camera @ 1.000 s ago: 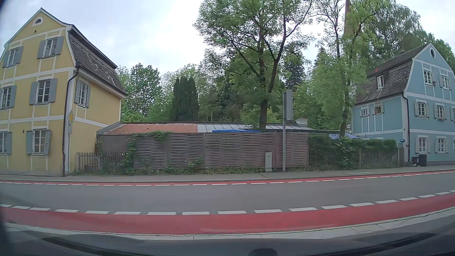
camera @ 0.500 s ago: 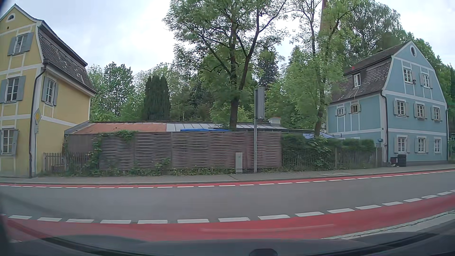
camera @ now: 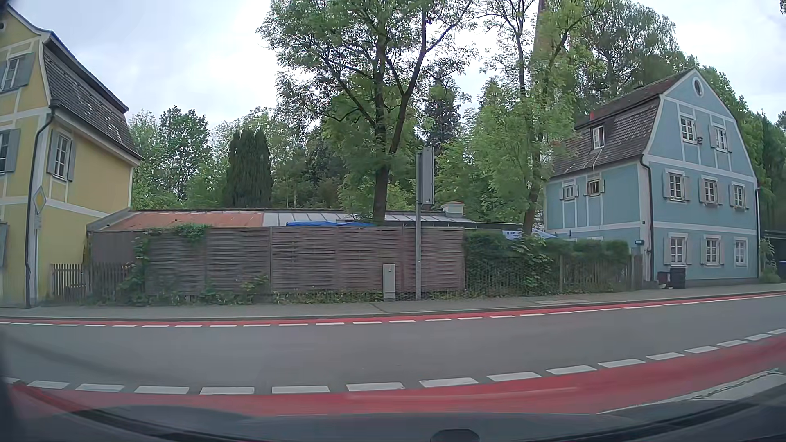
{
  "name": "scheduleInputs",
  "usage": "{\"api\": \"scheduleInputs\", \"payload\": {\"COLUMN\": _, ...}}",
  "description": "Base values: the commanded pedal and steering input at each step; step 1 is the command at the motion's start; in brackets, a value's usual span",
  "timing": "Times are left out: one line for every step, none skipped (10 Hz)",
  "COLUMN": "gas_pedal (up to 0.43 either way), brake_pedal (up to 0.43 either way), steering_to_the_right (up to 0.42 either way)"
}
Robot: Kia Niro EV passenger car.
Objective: Follow the waypoints while adhering to traffic rules and regulations
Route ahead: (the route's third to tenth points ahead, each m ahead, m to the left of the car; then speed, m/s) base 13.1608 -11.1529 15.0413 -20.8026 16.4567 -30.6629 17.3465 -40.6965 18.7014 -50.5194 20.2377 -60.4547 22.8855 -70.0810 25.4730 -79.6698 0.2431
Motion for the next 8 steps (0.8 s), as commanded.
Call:
{"api": "scheduleInputs", "payload": {"gas_pedal": 0.000, "brake_pedal": 0.256, "steering_to_the_right": 0.542}}
{"api": "scheduleInputs", "payload": {"gas_pedal": 0.000, "brake_pedal": 0.262, "steering_to_the_right": 0.542}}
{"api": "scheduleInputs", "payload": {"gas_pedal": 0.000, "brake_pedal": 0.262, "steering_to_the_right": 0.542}}
{"api": "scheduleInputs", "payload": {"gas_pedal": 0.000, "brake_pedal": 0.262, "steering_to_the_right": 0.542}}
{"api": "scheduleInputs", "payload": {"gas_pedal": 0.000, "brake_pedal": 0.268, "steering_to_the_right": 0.542}}
{"api": "scheduleInputs", "payload": {"gas_pedal": 0.000, "brake_pedal": 0.262, "steering_to_the_right": 0.542}}
{"api": "scheduleInputs", "payload": {"gas_pedal": 0.000, "brake_pedal": 0.268, "steering_to_the_right": 0.541}}
{"api": "scheduleInputs", "payload": {"gas_pedal": 0.000, "brake_pedal": 0.268, "steering_to_the_right": 0.541}}
